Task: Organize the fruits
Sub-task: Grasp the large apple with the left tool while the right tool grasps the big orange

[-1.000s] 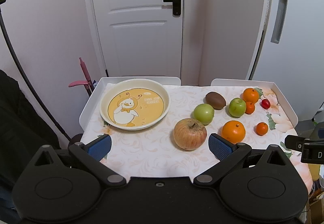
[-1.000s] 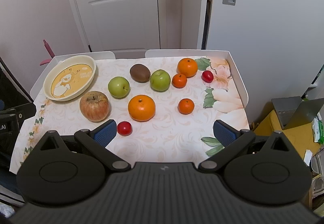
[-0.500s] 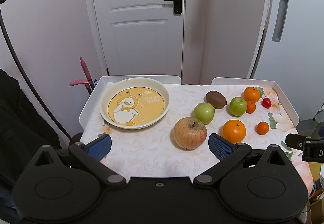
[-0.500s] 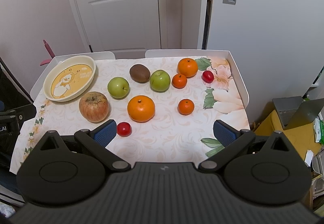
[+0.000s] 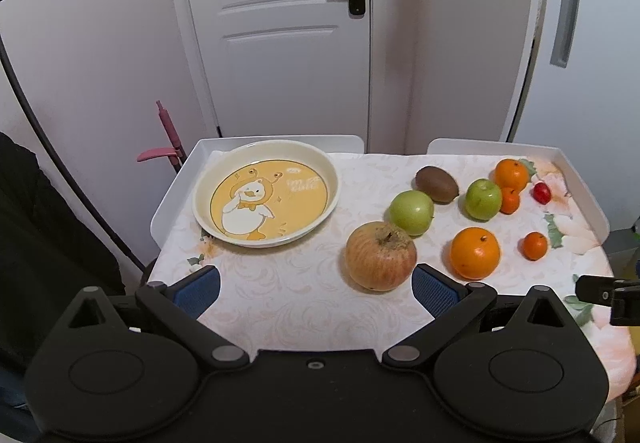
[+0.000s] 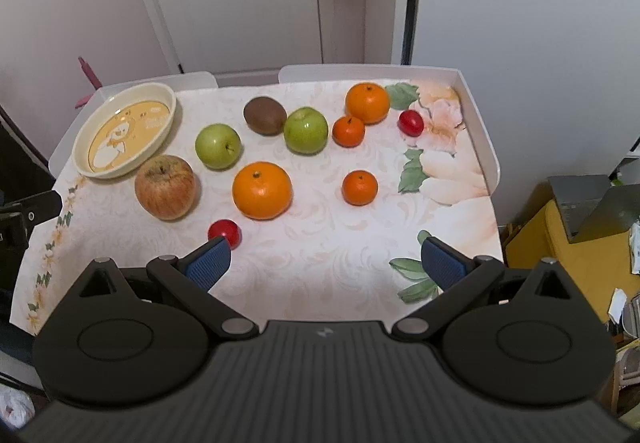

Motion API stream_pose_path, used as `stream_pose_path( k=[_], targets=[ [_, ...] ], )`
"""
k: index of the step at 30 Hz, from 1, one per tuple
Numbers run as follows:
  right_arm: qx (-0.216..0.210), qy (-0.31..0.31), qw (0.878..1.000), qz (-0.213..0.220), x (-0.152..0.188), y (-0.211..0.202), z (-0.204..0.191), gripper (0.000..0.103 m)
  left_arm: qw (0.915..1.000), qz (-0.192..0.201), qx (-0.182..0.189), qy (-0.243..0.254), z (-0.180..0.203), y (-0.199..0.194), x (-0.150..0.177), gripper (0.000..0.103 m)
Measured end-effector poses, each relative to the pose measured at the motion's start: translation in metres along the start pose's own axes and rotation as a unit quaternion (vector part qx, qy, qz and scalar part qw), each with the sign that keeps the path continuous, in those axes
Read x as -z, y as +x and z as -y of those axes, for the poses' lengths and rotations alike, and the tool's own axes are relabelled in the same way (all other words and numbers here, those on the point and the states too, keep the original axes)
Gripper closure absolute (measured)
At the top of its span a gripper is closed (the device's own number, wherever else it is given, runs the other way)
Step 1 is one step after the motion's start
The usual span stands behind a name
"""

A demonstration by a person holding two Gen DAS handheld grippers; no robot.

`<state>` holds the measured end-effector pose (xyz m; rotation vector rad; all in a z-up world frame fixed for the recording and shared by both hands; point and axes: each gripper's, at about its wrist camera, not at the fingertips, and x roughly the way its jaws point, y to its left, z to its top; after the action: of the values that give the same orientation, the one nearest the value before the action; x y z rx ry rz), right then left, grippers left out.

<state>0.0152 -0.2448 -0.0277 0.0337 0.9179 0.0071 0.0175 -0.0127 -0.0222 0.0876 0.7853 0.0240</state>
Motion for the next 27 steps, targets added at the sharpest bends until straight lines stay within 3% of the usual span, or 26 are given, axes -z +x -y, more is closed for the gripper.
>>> stream_pose_path(
  k=[5, 13, 27],
  targets=[
    [-0.027, -0.011, 1.0, 0.003, 0.0, 0.026, 0.01, 0.0, 0.9999, 0.003, -0.009, 0.011, 0.008, 0.024, 0.011, 0.0],
    [-0.085, -0.048, 0.995, 0.023, -0.005, 0.08, 0.019, 0.0, 0.9988, 0.016, 0.014, 0.043, 0.029, 0.071, 0.026, 0.0],
    [-0.149, -0.088, 0.984, 0.04, -0.012, 0.125, 0.005, 0.0, 0.9957, 0.023, 0.03, 0.085, 0.053, 0.129, 0.026, 0.002]
  ],
)
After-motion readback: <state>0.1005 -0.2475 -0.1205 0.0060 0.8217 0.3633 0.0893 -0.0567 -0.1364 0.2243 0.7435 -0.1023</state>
